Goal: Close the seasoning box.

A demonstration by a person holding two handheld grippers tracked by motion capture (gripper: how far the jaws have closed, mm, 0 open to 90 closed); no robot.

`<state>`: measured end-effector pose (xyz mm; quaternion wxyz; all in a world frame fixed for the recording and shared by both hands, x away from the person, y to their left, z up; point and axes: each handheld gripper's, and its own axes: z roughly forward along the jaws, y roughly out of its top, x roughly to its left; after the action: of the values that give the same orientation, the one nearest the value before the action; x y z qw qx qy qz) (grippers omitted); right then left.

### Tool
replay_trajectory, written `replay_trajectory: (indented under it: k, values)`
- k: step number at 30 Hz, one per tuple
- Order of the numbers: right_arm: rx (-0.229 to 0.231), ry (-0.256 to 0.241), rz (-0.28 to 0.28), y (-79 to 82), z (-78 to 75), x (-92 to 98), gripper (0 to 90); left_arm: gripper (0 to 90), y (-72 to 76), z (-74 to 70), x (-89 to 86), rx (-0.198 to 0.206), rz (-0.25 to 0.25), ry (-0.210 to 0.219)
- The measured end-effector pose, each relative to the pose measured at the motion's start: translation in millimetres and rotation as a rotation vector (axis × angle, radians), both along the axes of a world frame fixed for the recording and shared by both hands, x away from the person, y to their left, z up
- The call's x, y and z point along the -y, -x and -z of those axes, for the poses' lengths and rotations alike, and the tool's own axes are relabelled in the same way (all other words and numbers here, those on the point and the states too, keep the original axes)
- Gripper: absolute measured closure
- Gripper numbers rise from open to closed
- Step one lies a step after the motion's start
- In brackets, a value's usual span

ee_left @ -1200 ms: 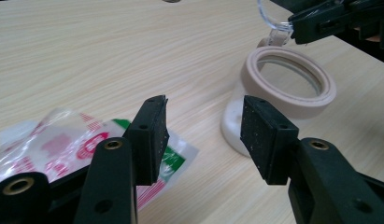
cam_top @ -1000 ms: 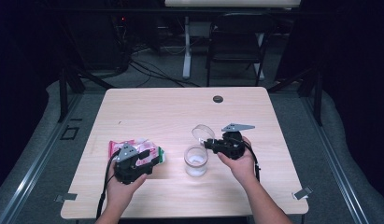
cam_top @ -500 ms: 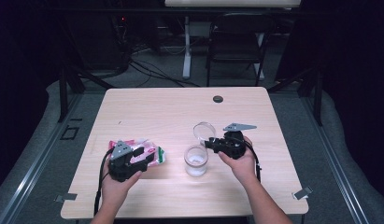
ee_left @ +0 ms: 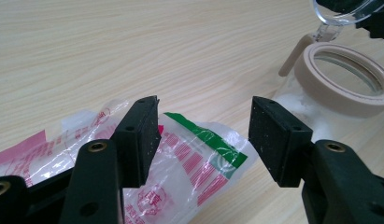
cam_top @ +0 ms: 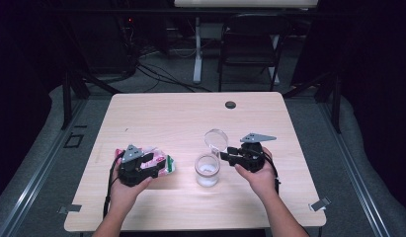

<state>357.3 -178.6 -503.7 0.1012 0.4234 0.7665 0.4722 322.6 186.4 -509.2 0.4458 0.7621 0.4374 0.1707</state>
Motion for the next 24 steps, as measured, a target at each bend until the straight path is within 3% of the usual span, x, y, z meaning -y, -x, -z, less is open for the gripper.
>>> replay_trajectory:
  k: [2,7,10,13,16,24]
  values:
    - [0.020,0.011,0.007,3.8,-1.9,1.6,57.5,42.1,-1.0,-1.1,2.4,0.022,0.003,-0.001]
    - [0.034,0.003,0.029,11.2,-5.9,6.6,54.4,41.9,-2.5,-3.2,10.6,0.062,0.024,-0.046]
    - [0.041,0.024,0.040,13.1,-8.3,7.9,53.9,44.7,-2.7,-5.2,14.1,0.105,0.055,-0.077]
    - [0.040,0.034,0.028,16.1,-12.7,7.4,54.9,44.0,-2.6,-4.3,16.2,0.088,0.042,-0.094]
    - [0.047,0.038,0.036,19.4,-17.9,7.2,53.7,43.7,-5.6,-3.5,16.1,0.034,0.037,-0.099]
    - [0.040,0.029,0.046,19.5,-21.7,12.9,48.5,40.2,7.5,0.5,11.1,0.050,0.054,-0.152]
